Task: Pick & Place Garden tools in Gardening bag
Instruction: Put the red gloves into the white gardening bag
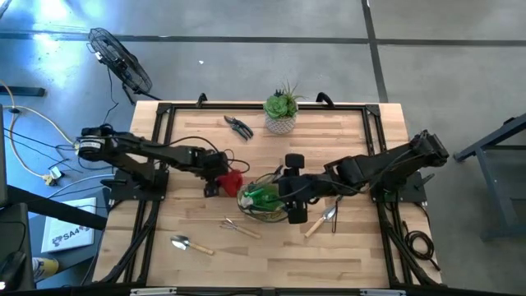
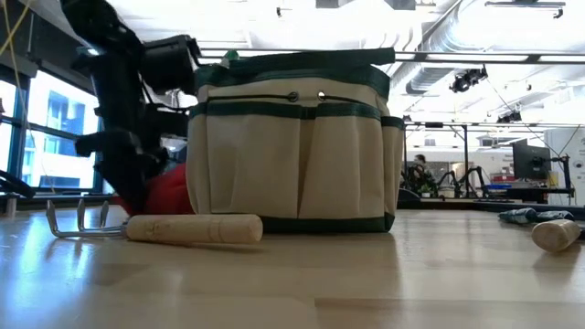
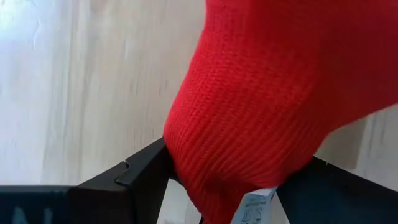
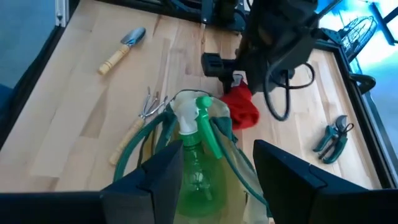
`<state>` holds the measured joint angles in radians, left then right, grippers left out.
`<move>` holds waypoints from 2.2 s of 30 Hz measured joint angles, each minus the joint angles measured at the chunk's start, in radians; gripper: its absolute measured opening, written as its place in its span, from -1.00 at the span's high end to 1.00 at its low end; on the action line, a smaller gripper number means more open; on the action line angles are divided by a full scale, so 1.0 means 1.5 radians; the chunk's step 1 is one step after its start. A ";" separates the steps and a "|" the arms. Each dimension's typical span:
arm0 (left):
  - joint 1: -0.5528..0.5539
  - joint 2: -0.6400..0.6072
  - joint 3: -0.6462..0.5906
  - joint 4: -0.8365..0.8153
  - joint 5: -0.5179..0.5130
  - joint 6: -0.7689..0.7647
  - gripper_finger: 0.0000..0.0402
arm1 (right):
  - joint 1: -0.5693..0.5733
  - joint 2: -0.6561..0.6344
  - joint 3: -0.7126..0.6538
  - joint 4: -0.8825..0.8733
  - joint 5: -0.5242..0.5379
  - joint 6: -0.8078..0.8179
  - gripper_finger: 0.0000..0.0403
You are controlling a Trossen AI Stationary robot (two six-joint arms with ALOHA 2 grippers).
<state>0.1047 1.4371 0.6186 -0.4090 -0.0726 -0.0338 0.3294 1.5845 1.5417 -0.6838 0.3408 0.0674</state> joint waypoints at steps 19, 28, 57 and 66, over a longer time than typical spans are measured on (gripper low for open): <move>-0.001 0.030 0.009 0.034 -0.095 -0.014 0.88 | -0.001 0.000 0.000 -0.001 0.000 0.012 0.07; 0.000 -0.024 0.142 -0.208 -0.174 -0.008 0.88 | -0.001 0.000 0.000 -0.003 0.000 0.010 0.07; -0.150 -0.061 0.516 -0.263 -0.412 0.126 0.89 | -0.100 -0.001 0.000 0.157 0.098 0.076 -0.01; -0.153 -0.062 0.516 -0.211 -0.356 0.142 0.89 | -0.129 0.001 0.000 0.214 -0.013 0.075 -0.01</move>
<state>-0.1242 1.3445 1.3933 -0.7254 -0.6068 0.1794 0.1365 1.5863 1.5417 -0.3628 0.3212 0.1795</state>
